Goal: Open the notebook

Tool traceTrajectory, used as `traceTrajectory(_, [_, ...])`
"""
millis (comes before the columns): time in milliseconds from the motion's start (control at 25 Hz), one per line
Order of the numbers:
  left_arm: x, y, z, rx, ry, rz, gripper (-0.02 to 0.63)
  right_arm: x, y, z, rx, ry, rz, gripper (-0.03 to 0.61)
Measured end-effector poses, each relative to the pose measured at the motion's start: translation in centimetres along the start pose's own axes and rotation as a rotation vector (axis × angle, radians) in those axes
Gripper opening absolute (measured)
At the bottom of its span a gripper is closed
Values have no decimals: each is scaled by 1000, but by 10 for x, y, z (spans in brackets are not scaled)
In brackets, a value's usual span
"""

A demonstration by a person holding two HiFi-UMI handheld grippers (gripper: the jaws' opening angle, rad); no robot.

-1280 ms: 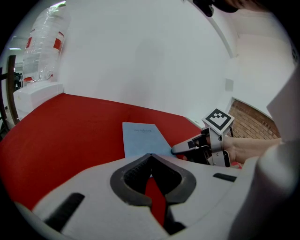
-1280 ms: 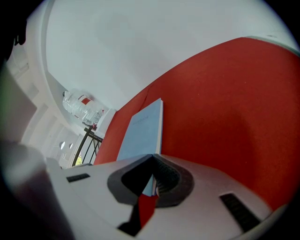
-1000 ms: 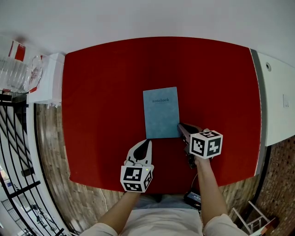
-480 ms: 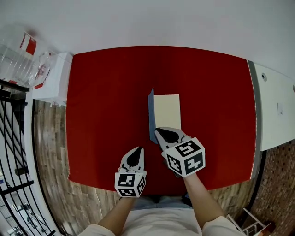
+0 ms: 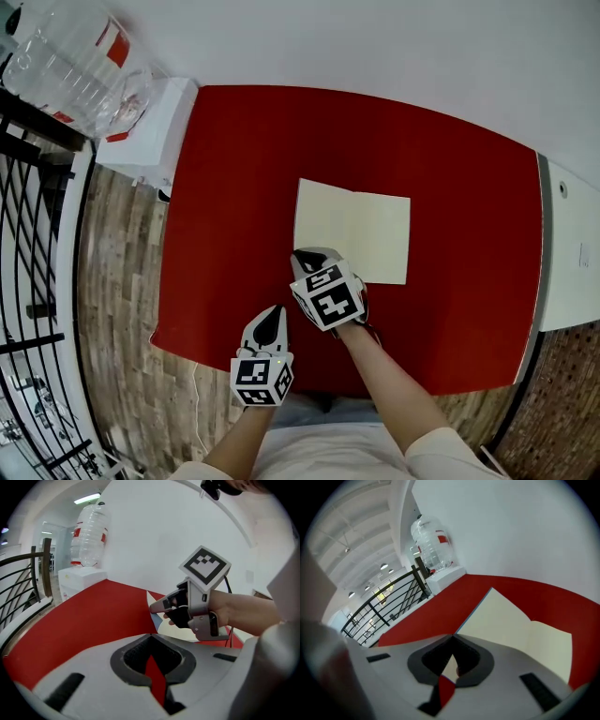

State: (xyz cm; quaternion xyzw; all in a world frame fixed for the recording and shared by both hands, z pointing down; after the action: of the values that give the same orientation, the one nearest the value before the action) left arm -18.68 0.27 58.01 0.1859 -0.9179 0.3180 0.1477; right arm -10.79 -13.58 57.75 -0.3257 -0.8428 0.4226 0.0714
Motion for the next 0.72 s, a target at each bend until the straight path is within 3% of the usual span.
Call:
traceTrajectory(360, [30,23,-9,-5,35,51,7,19,-61,-20,82,53,-106,8])
traceTrajectory(720, [45,22,-9,5,39,49,7,20,-75,-35,92,-107,-94,12])
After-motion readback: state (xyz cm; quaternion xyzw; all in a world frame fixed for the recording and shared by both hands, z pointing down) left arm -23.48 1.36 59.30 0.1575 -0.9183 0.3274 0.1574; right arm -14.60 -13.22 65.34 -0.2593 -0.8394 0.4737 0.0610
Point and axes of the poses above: the fingertips, and each gripper's own axes: y backward along the fingers, x to its left, z out of its top, the point moved 7 cm from there along y, backward along the fingers, and after that the axes turned 11 degrees about -z, right-handed, at the moved point
